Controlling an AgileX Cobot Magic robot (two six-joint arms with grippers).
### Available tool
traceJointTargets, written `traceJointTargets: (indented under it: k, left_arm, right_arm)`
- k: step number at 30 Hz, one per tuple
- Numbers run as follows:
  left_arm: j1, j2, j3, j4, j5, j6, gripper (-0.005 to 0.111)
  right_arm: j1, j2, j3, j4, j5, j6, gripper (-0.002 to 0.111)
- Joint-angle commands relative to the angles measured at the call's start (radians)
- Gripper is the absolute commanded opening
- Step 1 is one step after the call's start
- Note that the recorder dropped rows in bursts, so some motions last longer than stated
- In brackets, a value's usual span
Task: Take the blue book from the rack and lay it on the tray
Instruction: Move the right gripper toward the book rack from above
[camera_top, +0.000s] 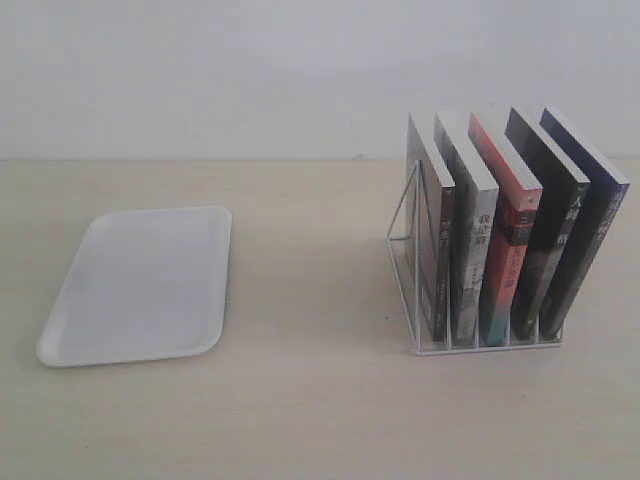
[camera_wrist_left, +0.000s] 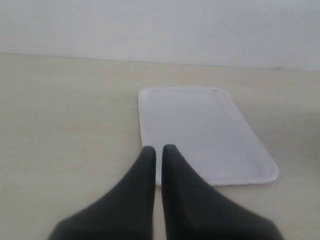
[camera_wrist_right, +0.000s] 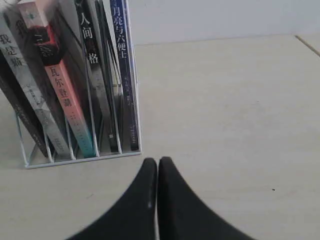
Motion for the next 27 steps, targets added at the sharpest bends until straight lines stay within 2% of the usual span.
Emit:
traceJointTargets:
  k: [1, 7, 11, 14, 15, 16, 18, 22, 27]
  left_arm:
    - [0.003, -0.003, 0.003, 0.000, -0.006, -0.008, 0.005]
    - [0.003, -0.003, 0.003, 0.000, -0.006, -0.008, 0.005]
    - [0.003, -0.003, 0.003, 0.000, -0.006, -0.008, 0.005]
    - [0.003, -0.003, 0.003, 0.000, -0.006, -0.008, 0.005]
    - [0.003, -0.003, 0.003, 0.000, -0.006, -0.008, 0.005]
    - [0.003, -0.003, 0.003, 0.000, -0.006, -0.008, 0.005]
    - [0.003, -0.003, 0.003, 0.000, -0.006, -0.008, 0.005]
    - [0.003, -0.003, 0.003, 0.000, -0.006, -0.008, 0.005]
    - [0.003, -0.003, 0.003, 0.000, -0.006, -0.008, 0.005]
  right_arm:
    - [-0.007, -0.005, -0.001, -0.019, -0.053, -0.016, 0.000]
    - [-0.007, -0.005, -0.001, -0.053, -0.585, -0.091, 0.000]
    - [-0.007, -0.005, -0.001, -0.053, -0.854, -0.091, 0.000]
    - [-0.007, -0.005, -0.001, -0.023, -1.421, -0.048, 0.000]
    - [-0.007, -0.005, -0.016, -0.012, -1.530, -0.043, 0.000]
    - [-0.007, -0.005, -0.072, -0.004, -1.545, -0.043, 0.000]
    - [-0.007, -0.005, -0.191, -0.002, -1.428, -0.020, 0.000]
    - [-0.007, 0.081, -0.425, -0.018, -0.934, 0.033, 0.000]
    - [-0.007, 0.238, -0.585, -0.024, -0.441, 0.129, 0.000]
